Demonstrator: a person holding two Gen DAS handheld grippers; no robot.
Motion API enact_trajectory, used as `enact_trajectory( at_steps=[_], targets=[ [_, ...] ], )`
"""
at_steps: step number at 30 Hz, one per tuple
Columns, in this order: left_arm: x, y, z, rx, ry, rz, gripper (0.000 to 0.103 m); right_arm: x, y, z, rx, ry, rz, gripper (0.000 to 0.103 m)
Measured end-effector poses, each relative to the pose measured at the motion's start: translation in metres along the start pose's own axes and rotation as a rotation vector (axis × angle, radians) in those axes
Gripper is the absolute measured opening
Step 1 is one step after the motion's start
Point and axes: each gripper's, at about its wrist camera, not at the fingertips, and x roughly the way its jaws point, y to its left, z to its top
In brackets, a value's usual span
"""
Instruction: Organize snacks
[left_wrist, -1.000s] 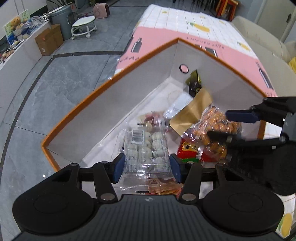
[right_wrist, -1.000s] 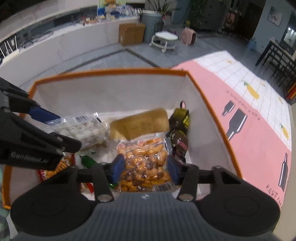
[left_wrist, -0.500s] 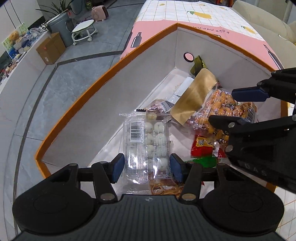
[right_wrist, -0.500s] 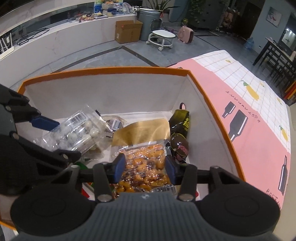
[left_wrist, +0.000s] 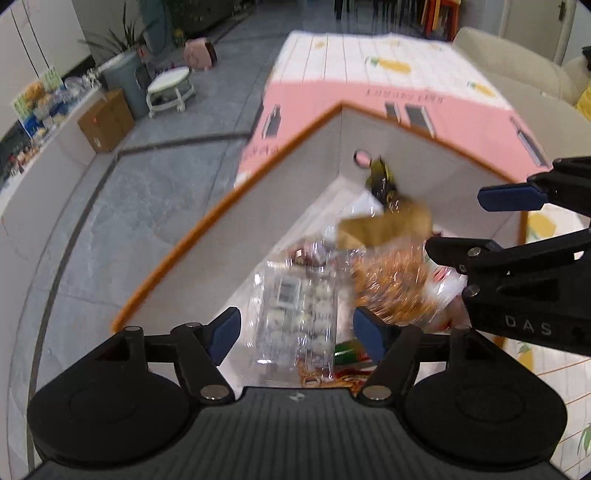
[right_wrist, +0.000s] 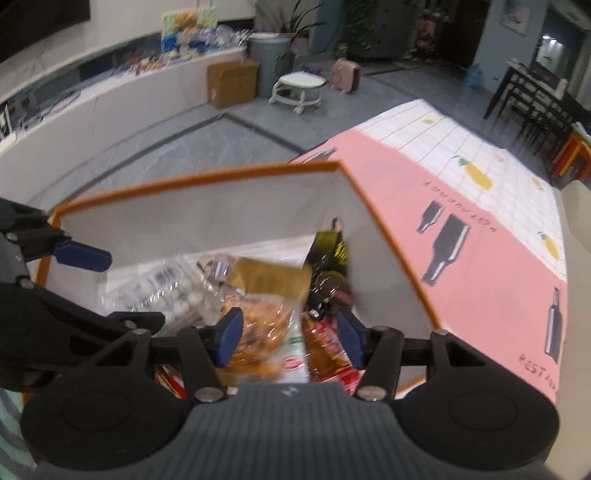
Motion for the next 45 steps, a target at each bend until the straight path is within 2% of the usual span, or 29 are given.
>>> enact_trajectory(
  at_steps=[5,9,11,14,21,23,27,31,38,41,45],
  targets=[
    [-0.032,-0.003,0.005,-0.001,-0.076,0.02,0.084,-0.031,-0.008,0.0,0.068,-0.058,-0.028,0.061],
    [-0.06,-0.005,0.006,-0.015,-0.171,0.044,0.084,-0.06,-0.015,-0.002,0.135,-0.104,-0.034,0.063],
    [-0.077,-0.006,0.006,-0.024,-0.218,0.051,0.084,-0.076,-0.016,-0.004,0.155,-0.129,-0.029,0.067],
    [-0.102,-0.008,0.003,-0.03,-0.293,0.057,0.085,-0.101,-0.012,-0.009,0.165,-0.169,-0.031,0.073],
    [-0.156,-0.011,-0.01,-0.053,-0.458,0.108,0.086,-0.157,0.001,-0.028,0.201,-0.249,-0.038,0.078],
    [-0.169,-0.011,-0.015,-0.06,-0.498,0.125,0.088,-0.171,0.006,-0.035,0.208,-0.268,-0.049,0.084],
    [-0.189,-0.012,-0.027,-0.075,-0.56,0.145,0.09,-0.2,0.015,-0.052,0.218,-0.317,-0.068,0.087],
    [-0.197,-0.016,-0.041,-0.076,-0.571,0.159,0.092,-0.222,0.023,-0.067,0.247,-0.358,-0.093,0.089],
    [-0.187,-0.022,-0.057,-0.068,-0.509,0.116,0.092,-0.239,0.041,-0.084,0.251,-0.403,-0.108,0.093],
    [-0.176,-0.018,-0.058,-0.1,-0.466,0.088,0.092,-0.235,0.045,-0.088,0.239,-0.398,-0.118,0.095],
    [-0.154,-0.015,-0.061,-0.118,-0.407,0.107,0.092,-0.223,0.047,-0.092,0.228,-0.357,-0.131,0.095]
  ],
)
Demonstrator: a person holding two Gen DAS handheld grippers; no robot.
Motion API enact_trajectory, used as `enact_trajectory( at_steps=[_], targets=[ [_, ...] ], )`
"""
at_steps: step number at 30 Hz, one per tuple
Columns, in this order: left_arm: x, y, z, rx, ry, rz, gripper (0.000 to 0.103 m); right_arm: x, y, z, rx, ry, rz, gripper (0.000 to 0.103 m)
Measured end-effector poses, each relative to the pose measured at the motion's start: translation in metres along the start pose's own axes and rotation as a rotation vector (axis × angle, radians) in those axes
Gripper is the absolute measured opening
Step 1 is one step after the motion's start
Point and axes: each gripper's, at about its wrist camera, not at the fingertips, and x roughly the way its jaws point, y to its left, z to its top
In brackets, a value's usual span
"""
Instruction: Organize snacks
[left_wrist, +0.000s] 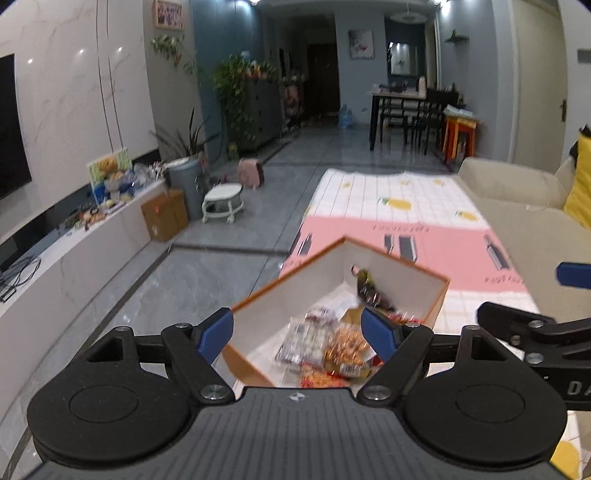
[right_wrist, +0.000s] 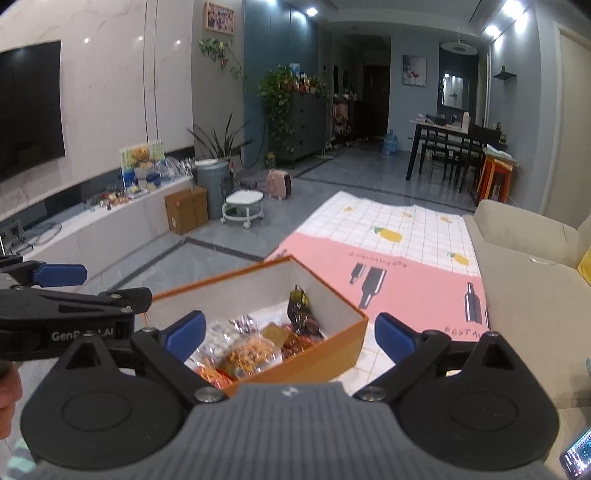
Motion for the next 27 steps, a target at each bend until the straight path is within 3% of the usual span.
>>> enact_trajectory(
  at_steps=[9,27],
  targets=[
    [0.019,-0.007,-0.024,0.03,0.093,0.012,0.092,0.026,-0.001,-0.019,-0.008,0.092,-0.009,0.095],
    [0.022,-0.009,-0.025,0.042,0.116,0.01,0.092,0.029,-0.005,-0.02,0.026,0.123,0.015,0.095]
  ],
)
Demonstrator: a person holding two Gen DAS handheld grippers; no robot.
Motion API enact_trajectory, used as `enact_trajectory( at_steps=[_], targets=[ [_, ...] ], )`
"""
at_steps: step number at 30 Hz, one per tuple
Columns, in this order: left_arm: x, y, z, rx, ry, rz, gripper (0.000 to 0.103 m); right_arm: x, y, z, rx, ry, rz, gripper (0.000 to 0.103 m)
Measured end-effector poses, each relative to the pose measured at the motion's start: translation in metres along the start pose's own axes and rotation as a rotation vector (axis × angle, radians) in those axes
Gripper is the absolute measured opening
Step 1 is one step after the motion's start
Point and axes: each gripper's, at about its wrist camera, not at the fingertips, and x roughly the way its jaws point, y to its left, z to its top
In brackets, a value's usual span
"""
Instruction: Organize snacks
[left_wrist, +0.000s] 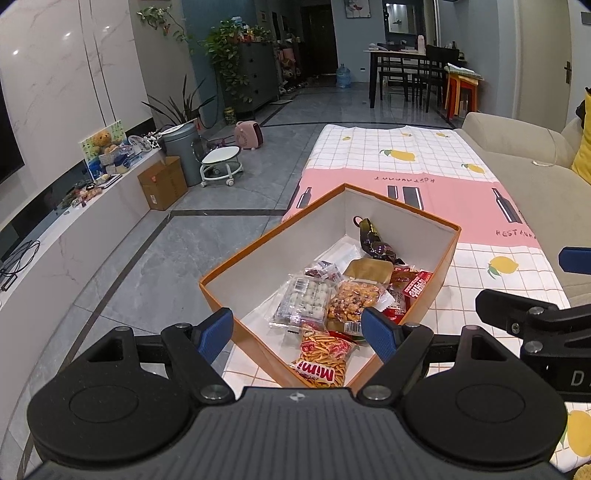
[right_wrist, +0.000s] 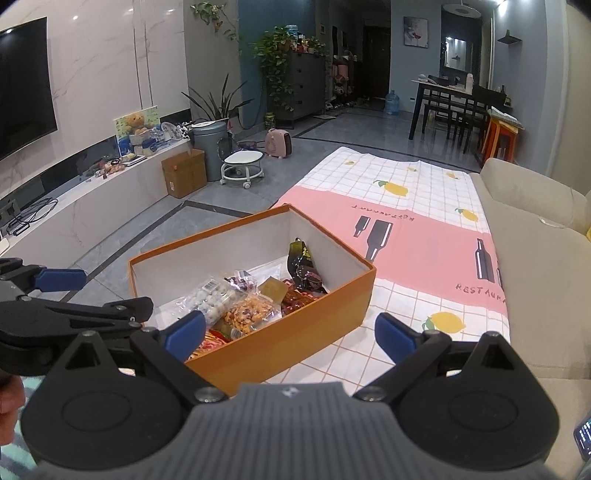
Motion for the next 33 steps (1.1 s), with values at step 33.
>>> enact_trajectory(
  at_steps=[33],
  targets=[
    [0.0008,0.0059,-0.0003,0.003,0.025,0.003,0.092,0.0039,-0.0026,-0.0032,-0.003,0.016,-0.015,0.095]
  ],
)
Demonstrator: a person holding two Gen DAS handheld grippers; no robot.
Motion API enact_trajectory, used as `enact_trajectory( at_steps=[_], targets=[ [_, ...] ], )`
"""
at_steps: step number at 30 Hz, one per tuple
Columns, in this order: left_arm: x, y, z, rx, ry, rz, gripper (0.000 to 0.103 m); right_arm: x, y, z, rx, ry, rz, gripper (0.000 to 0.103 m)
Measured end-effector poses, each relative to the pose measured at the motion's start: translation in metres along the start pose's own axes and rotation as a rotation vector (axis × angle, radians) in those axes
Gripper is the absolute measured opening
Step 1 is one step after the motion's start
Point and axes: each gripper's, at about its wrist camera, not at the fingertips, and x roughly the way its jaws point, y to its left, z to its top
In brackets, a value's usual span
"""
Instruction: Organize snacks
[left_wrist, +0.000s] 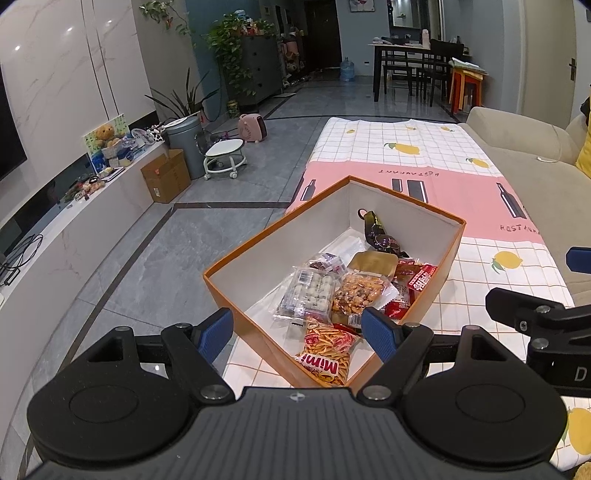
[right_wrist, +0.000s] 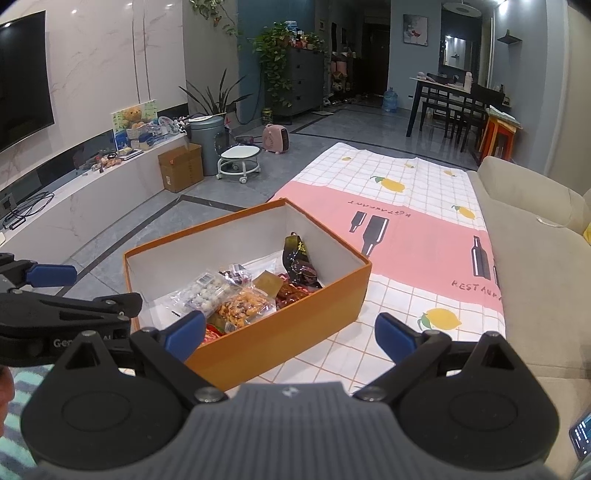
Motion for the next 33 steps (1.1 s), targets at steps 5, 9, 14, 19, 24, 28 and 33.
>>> enact_trajectory(
  at_steps=[5,9,14,19,24,28,33],
  targets=[
    [0.0002,-0.0001,-0.0005,-0.003,0.005,-0.001,0.092,0.0001,-0.0018,-0.0005,0.004,0.001,-0.007,0.095],
    [0.0001,0.0007,-0.0009,-0.003,0.005,-0.002,0.092,-0.0004,-0.0014,-0.0007,0.003,0.002,-0.009,0.096],
    [-0.0002,0.0007,-0.0009,-0.002,0.006,-0.001,0.092,0.0001,-0.0029,-0.0013,0.003,0.002,-0.013,0.096],
    [0.0,0.0006,-0.0006,-0.004,0.006,0.0,0.092,-0.0002,-0.0042,-0.0012,0.006,0.003,-0.018,0.096],
    [-0.0016,0.0013,-0.0016,0.005,0.007,-0.003,0.092,-0.0002,-0.0042,-0.0012,0.005,0.002,-0.018,0.096],
    [-0.0033,0.0011,-0.0015,0.005,0.007,-0.002,0.092,-0.0002,-0.0041,-0.0012,0.006,0.002,-0.018,0.096],
    [-0.0041,-0.0003,-0.0004,0.015,0.0,0.006,0.092,-0.0002,-0.0042,-0.0012,0.005,0.002,-0.018,0.096]
  ],
)
